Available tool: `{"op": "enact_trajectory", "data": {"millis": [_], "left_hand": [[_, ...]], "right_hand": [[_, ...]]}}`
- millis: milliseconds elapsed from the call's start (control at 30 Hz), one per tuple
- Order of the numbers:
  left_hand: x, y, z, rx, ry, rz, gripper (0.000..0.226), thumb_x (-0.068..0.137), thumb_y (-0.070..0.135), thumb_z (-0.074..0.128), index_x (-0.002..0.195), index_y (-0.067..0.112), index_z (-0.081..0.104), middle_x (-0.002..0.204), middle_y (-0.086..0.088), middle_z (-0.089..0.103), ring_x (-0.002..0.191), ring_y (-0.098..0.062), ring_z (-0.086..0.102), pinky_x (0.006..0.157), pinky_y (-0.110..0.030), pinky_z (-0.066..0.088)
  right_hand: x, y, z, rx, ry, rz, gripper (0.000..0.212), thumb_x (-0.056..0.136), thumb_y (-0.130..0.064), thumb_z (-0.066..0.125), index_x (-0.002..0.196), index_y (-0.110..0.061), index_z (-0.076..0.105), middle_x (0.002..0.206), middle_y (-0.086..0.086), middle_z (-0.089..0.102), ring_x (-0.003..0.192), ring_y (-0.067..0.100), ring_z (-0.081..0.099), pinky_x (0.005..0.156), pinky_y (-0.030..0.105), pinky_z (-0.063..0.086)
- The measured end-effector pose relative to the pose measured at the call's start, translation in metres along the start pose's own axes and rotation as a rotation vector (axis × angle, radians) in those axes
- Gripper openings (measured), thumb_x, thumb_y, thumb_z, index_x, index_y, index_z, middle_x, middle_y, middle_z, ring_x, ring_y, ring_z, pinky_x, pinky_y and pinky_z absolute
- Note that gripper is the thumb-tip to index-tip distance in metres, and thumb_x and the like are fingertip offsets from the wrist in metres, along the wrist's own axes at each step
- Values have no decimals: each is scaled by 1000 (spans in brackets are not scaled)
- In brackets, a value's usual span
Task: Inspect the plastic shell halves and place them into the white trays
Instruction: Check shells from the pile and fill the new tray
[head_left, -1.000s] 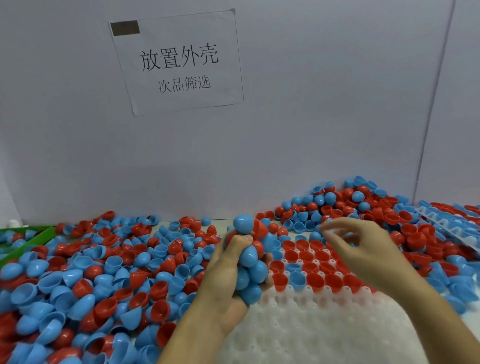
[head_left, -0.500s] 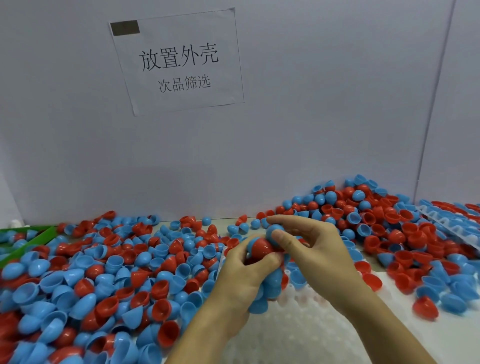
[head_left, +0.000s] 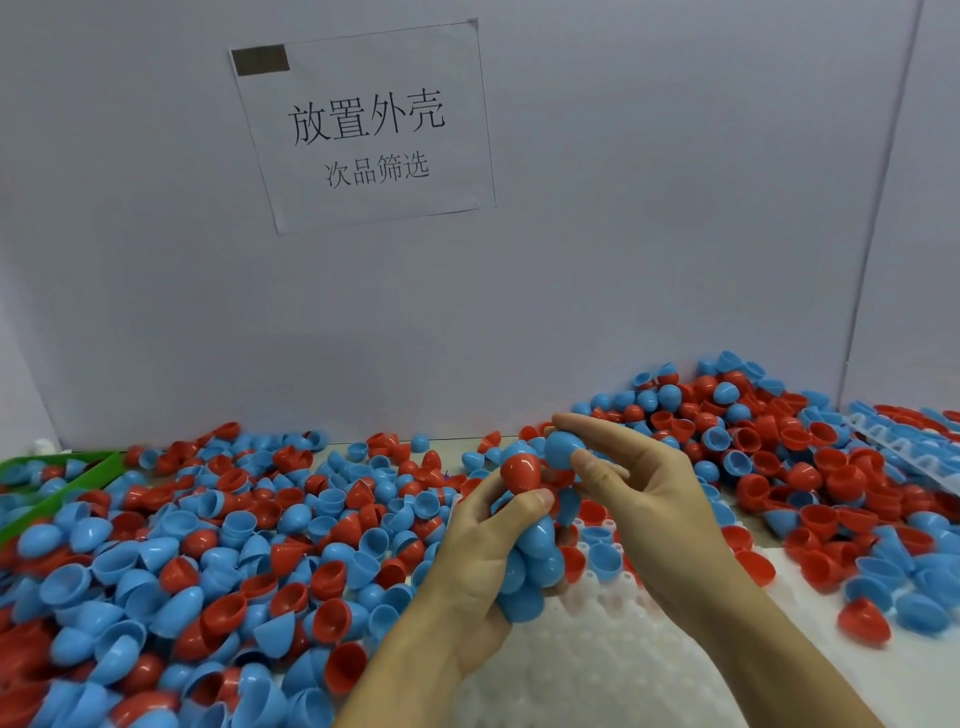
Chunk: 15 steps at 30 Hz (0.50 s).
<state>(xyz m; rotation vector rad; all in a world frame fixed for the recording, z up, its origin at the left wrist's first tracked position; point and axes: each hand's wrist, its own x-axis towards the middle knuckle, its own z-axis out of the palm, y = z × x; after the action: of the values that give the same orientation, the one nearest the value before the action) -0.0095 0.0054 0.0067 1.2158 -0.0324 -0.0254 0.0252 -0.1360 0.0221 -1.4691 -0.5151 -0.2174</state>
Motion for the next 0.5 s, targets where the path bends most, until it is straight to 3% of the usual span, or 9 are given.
{"op": "enact_trajectory", "data": {"millis": [167,300,500], "left_hand": [[0,0,0,-15,16,7,58,68,32,70,123,14,66,105,-12,69,75,-19,65,60,-34,55],[1,-1,0,-45,38,-6,55,68,32,72,121,15,67,103,-13,70,77,-20,66,58,-34,55],[1,-1,2,-66,70,22,51,68,37,75,115,17,71,105,-15,73,82,-21,71,60,-31,56]], "right_hand": [[-1,-1,-1,-15,-19,-20,37,93,-2,62,107,-35,70,105,-29,70,101,-6,67,71,10,53],[-3,-3,1,-193,-43,-82,50,87,10,66,104,-37,71,107,-24,71,109,0,64,85,19,56],[-5,-1,5,-347,-57,-124,51,85,11,66,104,-37,69,106,-26,69,109,-2,62,86,16,54]]}}
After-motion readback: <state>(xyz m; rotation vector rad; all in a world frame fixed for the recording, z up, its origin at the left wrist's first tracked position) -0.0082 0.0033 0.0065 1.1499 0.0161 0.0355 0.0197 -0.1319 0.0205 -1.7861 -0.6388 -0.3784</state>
